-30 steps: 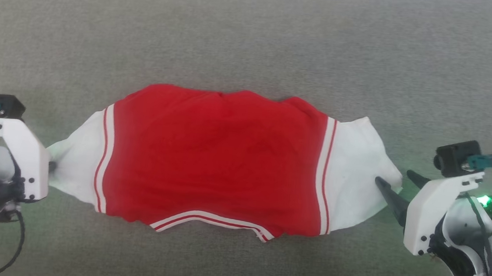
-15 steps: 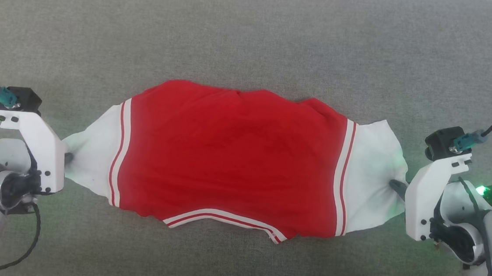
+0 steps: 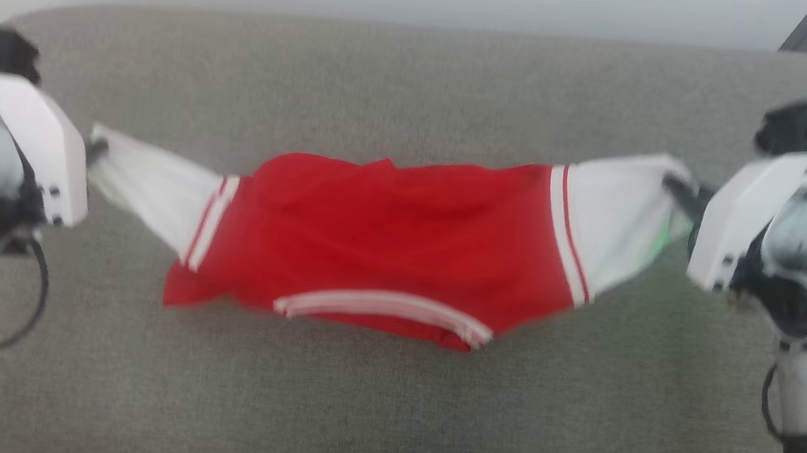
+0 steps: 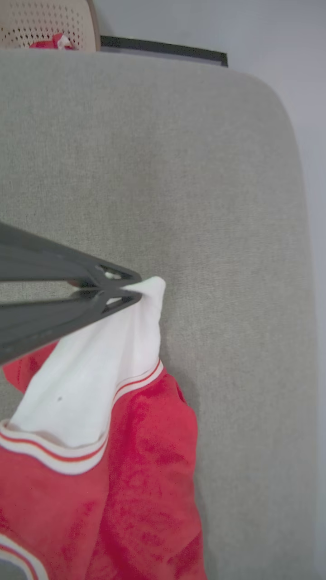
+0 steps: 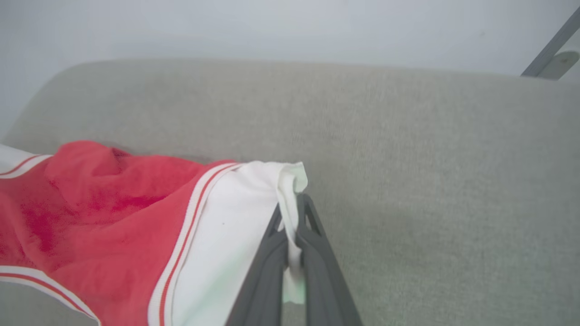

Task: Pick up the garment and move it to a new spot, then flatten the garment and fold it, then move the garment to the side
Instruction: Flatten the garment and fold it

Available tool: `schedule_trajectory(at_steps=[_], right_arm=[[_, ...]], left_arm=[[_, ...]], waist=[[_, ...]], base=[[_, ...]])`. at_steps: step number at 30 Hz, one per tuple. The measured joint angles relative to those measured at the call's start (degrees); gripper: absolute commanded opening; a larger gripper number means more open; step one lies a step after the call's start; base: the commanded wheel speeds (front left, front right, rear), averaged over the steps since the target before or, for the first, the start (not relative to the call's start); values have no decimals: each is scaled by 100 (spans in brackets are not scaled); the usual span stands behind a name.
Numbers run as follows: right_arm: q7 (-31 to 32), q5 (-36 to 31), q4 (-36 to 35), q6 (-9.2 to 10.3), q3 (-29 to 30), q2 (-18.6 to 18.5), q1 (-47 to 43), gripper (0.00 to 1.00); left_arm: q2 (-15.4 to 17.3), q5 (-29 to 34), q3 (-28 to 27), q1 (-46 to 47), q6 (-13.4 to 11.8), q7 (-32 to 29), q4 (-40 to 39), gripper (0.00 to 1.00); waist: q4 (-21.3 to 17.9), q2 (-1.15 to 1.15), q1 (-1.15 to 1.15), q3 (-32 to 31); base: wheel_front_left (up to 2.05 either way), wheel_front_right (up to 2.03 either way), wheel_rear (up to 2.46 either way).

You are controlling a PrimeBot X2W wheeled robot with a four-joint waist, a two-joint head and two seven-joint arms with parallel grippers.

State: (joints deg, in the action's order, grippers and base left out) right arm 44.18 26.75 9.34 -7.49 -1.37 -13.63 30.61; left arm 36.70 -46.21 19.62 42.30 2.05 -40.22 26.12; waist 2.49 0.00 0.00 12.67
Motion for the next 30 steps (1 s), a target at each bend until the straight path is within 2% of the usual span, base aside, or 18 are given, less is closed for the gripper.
schedule_trajectory(at_steps=[5,11,19,30], right_arm=[[-198,33,-60,0,211,196,570,0],[-608,-135,77,0,192,357,1438,0],[-1215,-132,679,0,23,491,2388,0],[-1784,-14,1603,0,-4,582,3325,0]], left_arm=[[67,94,-37,489,16,56,-243,0],[78,361,3,1333,124,253,-196,0],[-79,555,13,2287,233,765,313,0],[-301,688,122,3052,377,1223,978,0]], waist=[[-48,0,0,-336],[-154,1,0,-793],[-321,0,0,-1177],[-423,0,0,-1177]], base=[[0,0,0],[0,0,0],[0,0,0],[0,0,0]])
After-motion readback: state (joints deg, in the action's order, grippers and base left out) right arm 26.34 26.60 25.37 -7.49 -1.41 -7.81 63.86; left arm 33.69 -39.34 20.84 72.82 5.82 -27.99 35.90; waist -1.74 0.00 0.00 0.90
